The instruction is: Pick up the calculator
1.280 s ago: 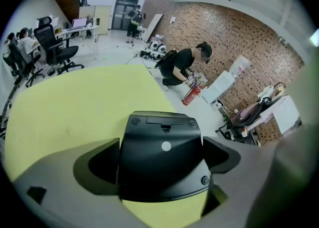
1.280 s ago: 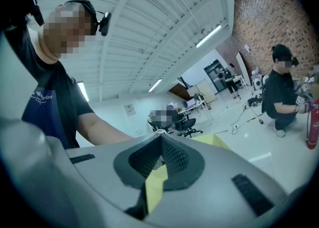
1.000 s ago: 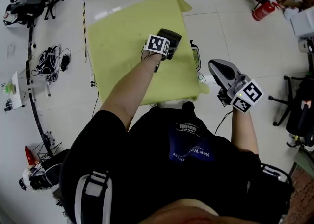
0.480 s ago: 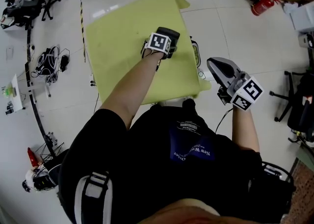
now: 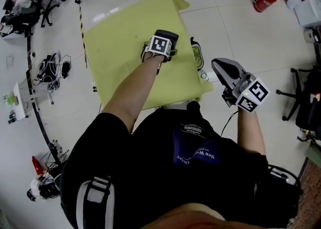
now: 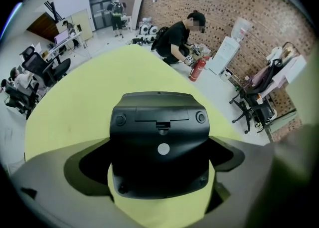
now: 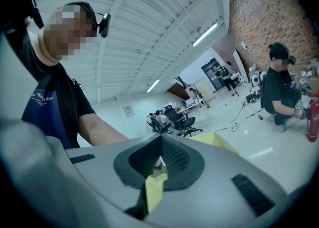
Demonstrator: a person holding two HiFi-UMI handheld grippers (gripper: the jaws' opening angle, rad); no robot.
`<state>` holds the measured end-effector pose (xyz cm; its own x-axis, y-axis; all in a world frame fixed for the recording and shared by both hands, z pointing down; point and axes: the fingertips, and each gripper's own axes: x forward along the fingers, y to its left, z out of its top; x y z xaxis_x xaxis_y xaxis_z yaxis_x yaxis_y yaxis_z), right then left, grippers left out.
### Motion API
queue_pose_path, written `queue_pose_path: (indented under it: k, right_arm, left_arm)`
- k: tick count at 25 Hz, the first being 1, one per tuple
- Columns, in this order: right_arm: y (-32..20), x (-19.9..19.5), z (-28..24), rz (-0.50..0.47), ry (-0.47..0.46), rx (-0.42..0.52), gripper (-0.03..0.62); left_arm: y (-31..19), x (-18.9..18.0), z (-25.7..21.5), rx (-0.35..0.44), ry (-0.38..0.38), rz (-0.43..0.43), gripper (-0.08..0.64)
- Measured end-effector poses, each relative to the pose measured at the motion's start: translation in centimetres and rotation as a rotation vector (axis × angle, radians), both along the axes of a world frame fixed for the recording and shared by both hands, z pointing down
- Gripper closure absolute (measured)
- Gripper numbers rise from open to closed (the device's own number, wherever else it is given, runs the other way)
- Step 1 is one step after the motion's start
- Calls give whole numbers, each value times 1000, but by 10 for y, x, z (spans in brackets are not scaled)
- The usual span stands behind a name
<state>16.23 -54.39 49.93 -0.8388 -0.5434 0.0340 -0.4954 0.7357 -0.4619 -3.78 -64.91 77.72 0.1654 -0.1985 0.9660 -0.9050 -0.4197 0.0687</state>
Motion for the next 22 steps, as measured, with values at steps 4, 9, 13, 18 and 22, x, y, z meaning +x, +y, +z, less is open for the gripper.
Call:
queue_pose_path:
  k: [4, 9, 13, 18, 22]
  right_arm:
    - [1, 2, 0, -3, 5, 1, 607]
    - [1, -3, -6, -5, 10, 11, 607]
    - [2, -13, -13, -14, 15, 26, 607]
    - [1, -33, -26, -39, 26, 38, 607]
    - [3, -60, -36, -68, 35, 53, 607]
  left_arm:
    - [-2, 1, -3, 15, 14, -6, -29]
    - [-5, 3, -15, 29, 136, -76, -29]
    - [-14, 5, -40, 98, 243, -90, -28]
    - [-9, -3, -70, 115, 356, -101, -18]
    - [4, -22, -86, 114, 494, -143, -15]
